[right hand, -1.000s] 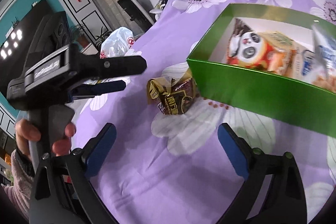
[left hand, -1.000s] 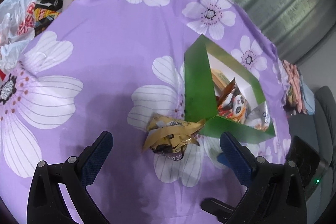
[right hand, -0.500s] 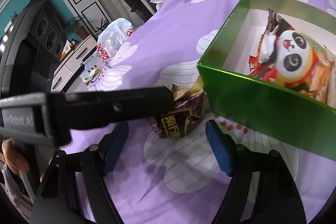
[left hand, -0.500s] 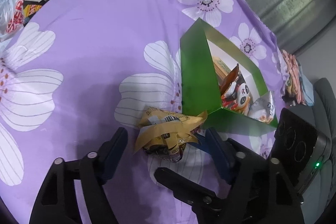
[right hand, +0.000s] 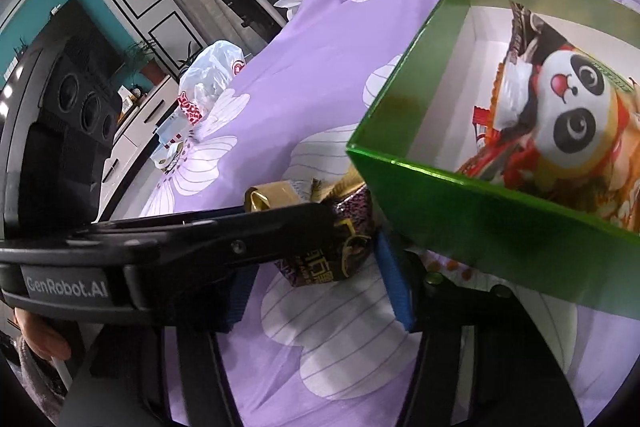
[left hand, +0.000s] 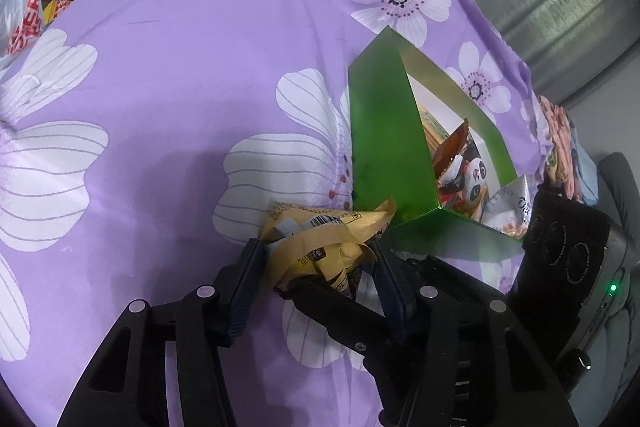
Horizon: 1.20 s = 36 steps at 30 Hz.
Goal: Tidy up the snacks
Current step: 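Lift the gold-wrapped pack and carry it over the green box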
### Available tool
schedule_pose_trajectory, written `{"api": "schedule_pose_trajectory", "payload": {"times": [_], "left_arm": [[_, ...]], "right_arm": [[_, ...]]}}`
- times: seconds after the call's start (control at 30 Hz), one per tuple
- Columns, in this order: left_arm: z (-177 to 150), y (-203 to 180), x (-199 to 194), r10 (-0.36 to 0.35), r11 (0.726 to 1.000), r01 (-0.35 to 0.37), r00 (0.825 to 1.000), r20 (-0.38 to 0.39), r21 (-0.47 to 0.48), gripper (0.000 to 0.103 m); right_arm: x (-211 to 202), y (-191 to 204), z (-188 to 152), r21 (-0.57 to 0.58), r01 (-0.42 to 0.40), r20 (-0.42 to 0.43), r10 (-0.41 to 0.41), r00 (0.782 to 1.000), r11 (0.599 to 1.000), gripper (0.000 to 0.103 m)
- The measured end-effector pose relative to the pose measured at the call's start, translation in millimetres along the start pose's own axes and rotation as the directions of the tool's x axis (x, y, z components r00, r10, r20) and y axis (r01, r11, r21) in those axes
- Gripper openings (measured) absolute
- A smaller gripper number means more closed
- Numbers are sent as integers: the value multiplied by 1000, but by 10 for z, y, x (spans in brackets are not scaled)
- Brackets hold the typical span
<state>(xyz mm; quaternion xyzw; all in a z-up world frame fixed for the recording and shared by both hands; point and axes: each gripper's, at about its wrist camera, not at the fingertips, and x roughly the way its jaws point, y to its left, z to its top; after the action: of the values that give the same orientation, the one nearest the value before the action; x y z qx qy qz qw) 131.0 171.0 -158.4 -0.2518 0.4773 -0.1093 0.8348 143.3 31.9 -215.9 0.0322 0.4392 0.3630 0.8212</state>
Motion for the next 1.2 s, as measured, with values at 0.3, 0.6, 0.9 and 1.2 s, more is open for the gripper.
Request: {"api": "schedule_pose_trajectory", "payload": {"times": [0.3, 0.6, 0.9, 1.2], "left_arm": [[-66, -213, -250, 22, 995, -25, 999, 36, 93, 53], [-83, -572, -584, -11, 978, -13, 993, 118, 206, 53], [-78, -907, -702, -75, 962, 28, 983, 165, 271, 53], [-48, -1170, -632, -111, 952, 54, 979, 174, 300, 53]], "right_arm": [[-230, 111, -44, -27, -25, 58, 27, 998, 999, 52], [-687, 276, -52, -56, -16, 161, 25, 987, 998, 52], [-1101, 300, -39, -87, 51, 240, -29, 970, 995, 52], [-1345, 168, -25, -75, 98, 278, -73, 958, 992, 52]]}}
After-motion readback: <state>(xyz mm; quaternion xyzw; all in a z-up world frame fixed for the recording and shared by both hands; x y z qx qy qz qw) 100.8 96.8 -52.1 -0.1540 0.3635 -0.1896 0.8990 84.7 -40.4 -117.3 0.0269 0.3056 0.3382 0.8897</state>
